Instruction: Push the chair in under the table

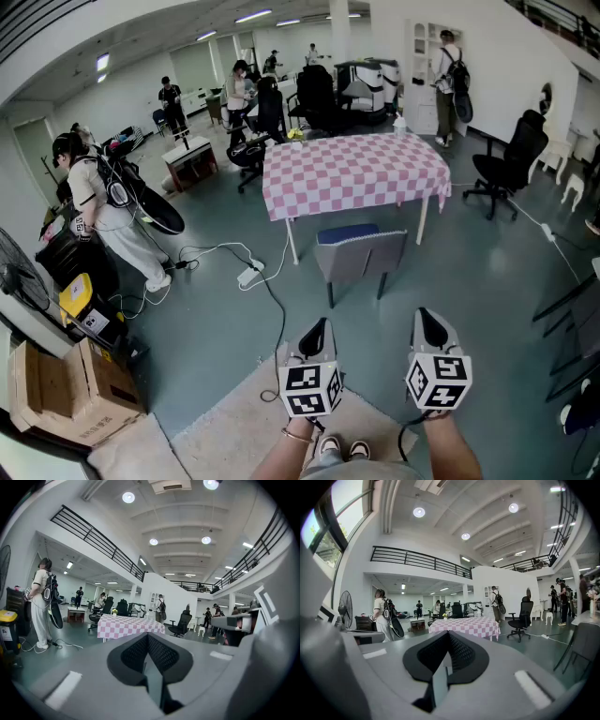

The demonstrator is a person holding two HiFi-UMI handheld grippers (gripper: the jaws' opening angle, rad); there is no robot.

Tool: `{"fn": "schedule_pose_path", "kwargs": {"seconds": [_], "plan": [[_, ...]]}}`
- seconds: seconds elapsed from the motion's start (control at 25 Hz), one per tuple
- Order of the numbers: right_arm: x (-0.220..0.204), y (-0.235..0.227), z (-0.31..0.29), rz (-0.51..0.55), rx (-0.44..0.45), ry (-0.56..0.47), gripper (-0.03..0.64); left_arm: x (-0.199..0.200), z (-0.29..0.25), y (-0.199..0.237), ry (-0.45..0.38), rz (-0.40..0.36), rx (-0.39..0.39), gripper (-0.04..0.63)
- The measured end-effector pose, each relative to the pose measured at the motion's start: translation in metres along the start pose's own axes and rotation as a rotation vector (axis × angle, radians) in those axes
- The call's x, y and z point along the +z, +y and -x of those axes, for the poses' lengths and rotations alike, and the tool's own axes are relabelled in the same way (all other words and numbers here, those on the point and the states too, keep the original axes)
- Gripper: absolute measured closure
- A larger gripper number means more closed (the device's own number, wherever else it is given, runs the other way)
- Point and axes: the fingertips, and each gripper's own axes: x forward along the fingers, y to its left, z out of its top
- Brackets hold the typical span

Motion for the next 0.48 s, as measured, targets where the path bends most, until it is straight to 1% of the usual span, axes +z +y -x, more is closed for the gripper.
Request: {"fn": "schedule_pose_path", "kwargs": {"seconds": [0.32, 0.48], "plan": [[0.002, 0.005, 0.001, 0.004, 0.005, -0.01, 0.607, 0.006, 0.003, 0.0, -0.008, -0.016, 0.002, 0.595], [-0.01, 0.008, 0.002, -0.01, 0.053, 0.024, 0.607, 0.003, 0.007, -0.003, -0.002, -0.021, 0.008, 0.595]]}}
